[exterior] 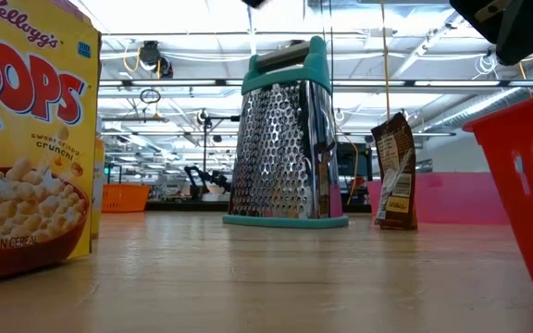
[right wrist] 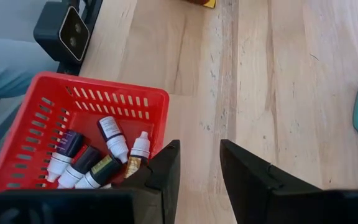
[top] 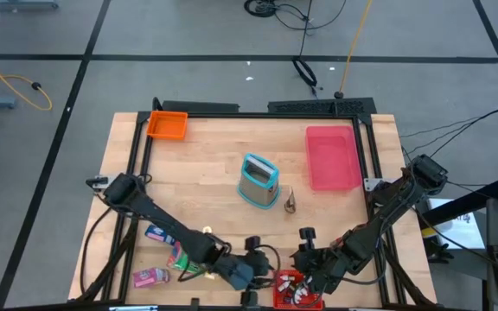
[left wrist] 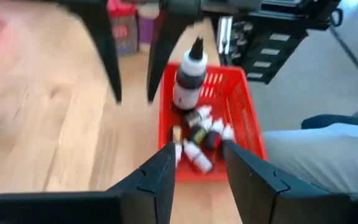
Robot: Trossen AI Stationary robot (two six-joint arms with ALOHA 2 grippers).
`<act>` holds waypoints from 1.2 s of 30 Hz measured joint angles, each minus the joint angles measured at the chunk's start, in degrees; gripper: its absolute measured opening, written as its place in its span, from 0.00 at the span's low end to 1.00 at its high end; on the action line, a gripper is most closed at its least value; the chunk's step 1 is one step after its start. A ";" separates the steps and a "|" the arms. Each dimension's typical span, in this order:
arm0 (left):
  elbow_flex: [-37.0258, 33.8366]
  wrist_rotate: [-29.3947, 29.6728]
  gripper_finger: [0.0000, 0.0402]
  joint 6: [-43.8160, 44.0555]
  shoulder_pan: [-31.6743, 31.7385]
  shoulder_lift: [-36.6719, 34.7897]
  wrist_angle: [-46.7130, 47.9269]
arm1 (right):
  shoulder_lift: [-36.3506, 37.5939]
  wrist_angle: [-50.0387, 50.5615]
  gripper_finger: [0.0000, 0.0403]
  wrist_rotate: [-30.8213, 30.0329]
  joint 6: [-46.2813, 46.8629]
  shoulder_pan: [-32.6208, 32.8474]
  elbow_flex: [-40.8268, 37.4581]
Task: Pick & Place Kitchen Items
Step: Put the yellow cereal box into the pink bin
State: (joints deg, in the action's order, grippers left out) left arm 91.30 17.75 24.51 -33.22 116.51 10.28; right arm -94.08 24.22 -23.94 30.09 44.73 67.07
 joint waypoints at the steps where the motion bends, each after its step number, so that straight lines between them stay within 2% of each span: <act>1: 0.00 1.19 0.34 1.38 -0.67 -0.59 1.99 | 0.00 -0.05 0.26 0.01 0.53 0.00 0.00; 7: -0.02 9.01 0.33 11.10 -4.70 -3.77 11.15 | 0.00 -0.20 0.26 0.00 1.36 0.00 0.00; 10: -0.02 9.92 0.33 17.01 -6.32 -5.63 16.57 | 0.00 -0.22 0.26 0.00 1.36 0.00 0.00; 16: 0.00 13.09 0.33 22.39 -8.31 -7.99 23.91 | 0.00 -0.48 0.26 0.00 1.55 0.00 0.00; 23: -0.02 10.04 0.33 31.17 -8.45 -9.37 32.56 | 0.00 -0.46 0.26 0.02 1.79 0.00 0.00; 31: -0.04 0.69 0.33 42.75 -8.47 -11.18 42.55 | 0.00 -0.43 0.26 0.00 1.79 0.00 0.00; 36: -0.04 -0.19 0.33 45.62 -8.44 -13.75 45.95 | 0.00 -0.46 0.26 0.00 1.79 0.00 0.00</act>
State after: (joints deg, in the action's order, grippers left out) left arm 91.26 17.56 70.13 -41.65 102.76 56.22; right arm -94.08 23.77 -23.94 31.88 44.73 67.07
